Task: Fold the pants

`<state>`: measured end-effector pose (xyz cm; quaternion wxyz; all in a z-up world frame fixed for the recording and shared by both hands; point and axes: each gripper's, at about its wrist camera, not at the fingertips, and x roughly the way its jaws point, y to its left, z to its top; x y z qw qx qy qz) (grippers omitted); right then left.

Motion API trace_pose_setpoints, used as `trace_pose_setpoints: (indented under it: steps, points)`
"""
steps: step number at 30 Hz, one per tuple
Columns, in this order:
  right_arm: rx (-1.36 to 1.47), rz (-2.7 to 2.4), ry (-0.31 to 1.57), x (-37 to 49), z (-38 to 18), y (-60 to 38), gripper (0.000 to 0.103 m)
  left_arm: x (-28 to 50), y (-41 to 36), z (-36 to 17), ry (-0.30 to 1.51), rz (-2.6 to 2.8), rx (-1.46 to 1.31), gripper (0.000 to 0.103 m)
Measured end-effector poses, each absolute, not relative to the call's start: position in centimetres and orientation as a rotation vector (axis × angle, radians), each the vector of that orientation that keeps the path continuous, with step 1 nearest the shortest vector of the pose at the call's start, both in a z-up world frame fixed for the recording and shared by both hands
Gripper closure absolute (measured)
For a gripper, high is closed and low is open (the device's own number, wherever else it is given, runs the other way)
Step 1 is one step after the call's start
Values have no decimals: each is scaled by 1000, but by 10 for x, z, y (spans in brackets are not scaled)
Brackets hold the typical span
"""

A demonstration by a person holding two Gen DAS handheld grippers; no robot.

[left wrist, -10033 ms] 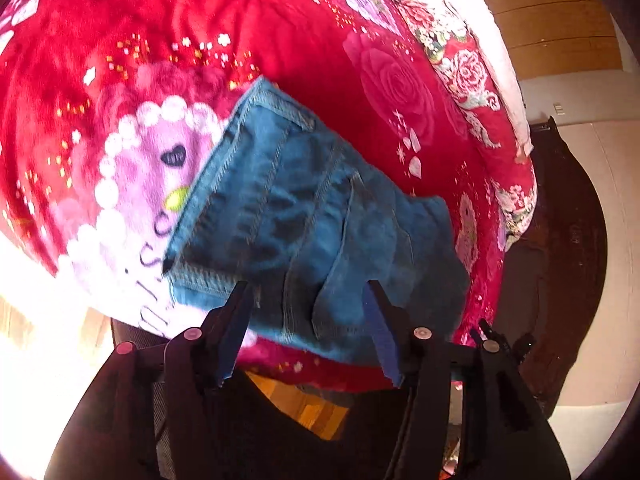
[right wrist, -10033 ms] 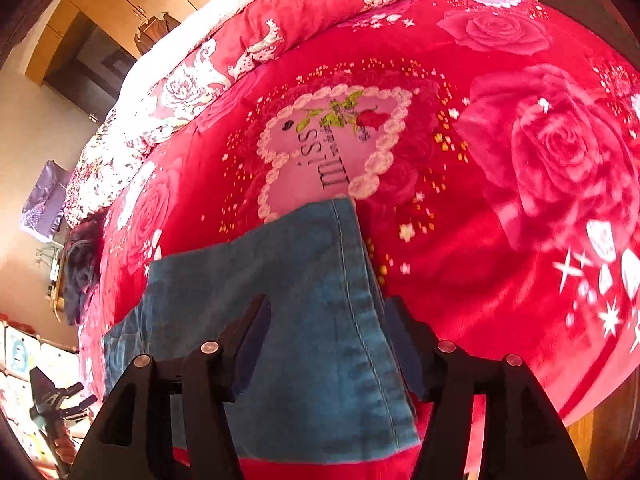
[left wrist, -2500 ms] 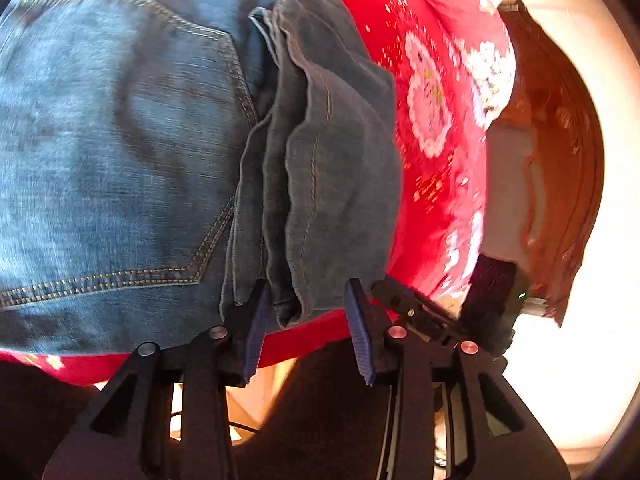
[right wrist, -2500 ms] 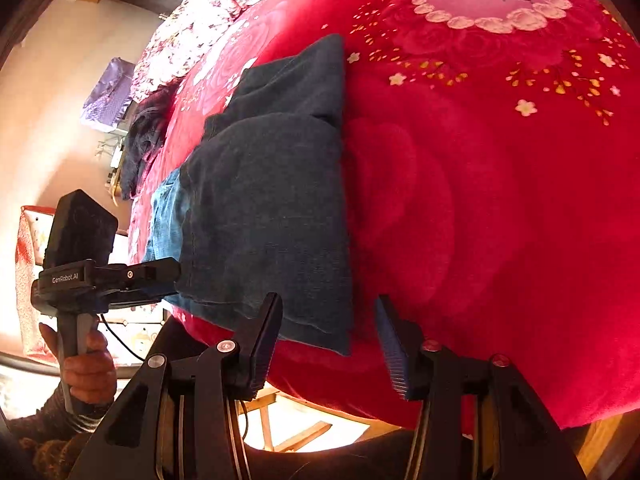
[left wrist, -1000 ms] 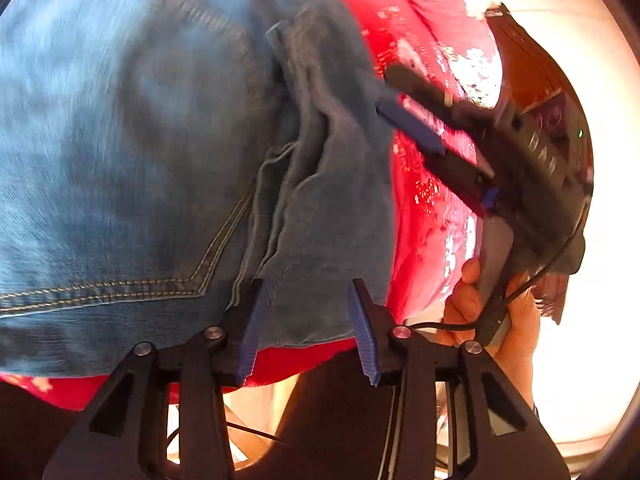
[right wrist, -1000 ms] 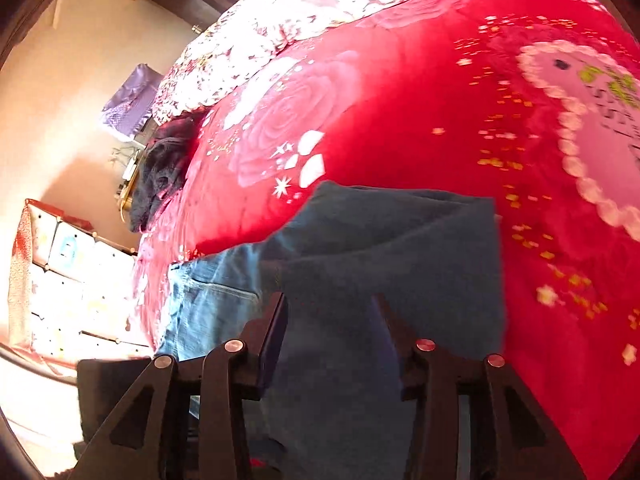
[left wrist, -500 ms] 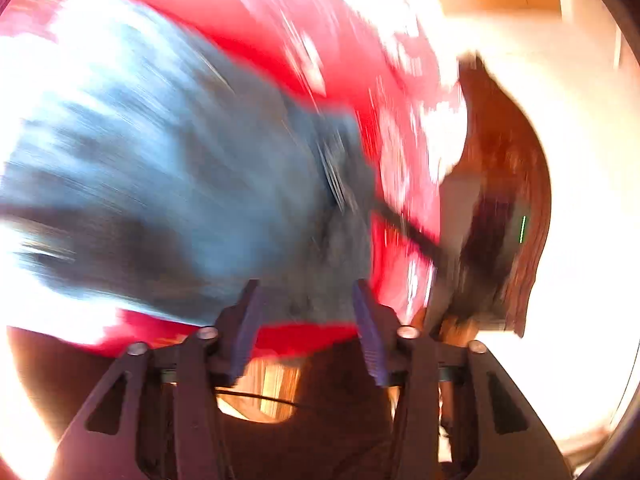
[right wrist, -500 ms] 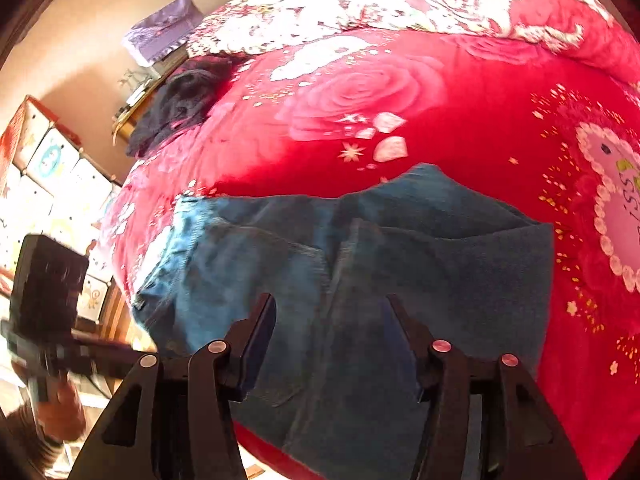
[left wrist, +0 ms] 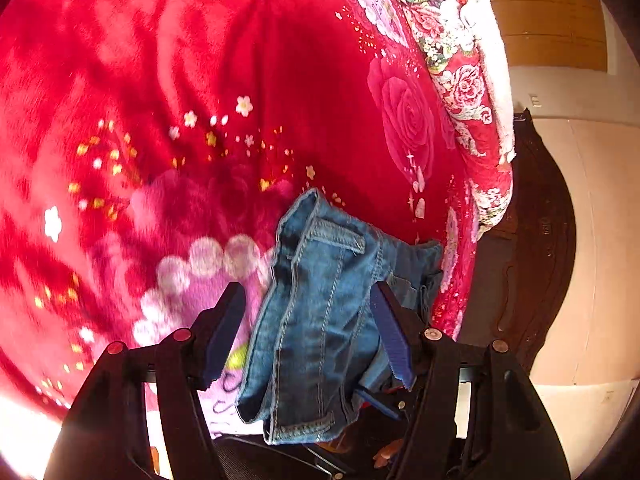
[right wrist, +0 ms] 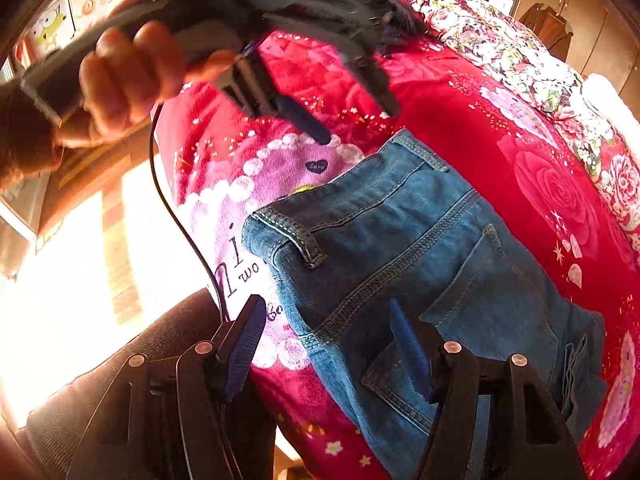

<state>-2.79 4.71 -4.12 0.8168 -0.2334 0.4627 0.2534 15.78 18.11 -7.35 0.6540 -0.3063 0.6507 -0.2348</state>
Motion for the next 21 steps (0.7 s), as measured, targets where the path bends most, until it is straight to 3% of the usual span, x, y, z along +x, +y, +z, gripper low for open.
trace_pose_setpoints:
  steps: [7,10,13,14,15,16,18,21]
  points:
    - [-722,484,953,-41,-72,75,28,202,150,-89,1579,-537,-578,37]
    - [-793,464,939,-40,-83,84,27,203,131,-92,1608,-568,-488,21]
    - [-821,478,921,-34,-85,87,28,197,120,-83,1597,-645,-461,22]
    - [-819,490,922,-31,-83,87,40,195,117,-79,1585,-674,-476,35]
    - [-802,509,929,-25,-81,86,53,193,114,-74,1570,-695,-470,67]
    - [-774,524,945,-20,-76,85,60,190,111,-68,1546,-699,-434,89]
    - [-708,534,952,-11,-64,79,82,184,107,-56,1496,-692,-387,90]
    - [-567,541,952,-3,-43,59,89,176,101,-38,1443,-705,-371,90]
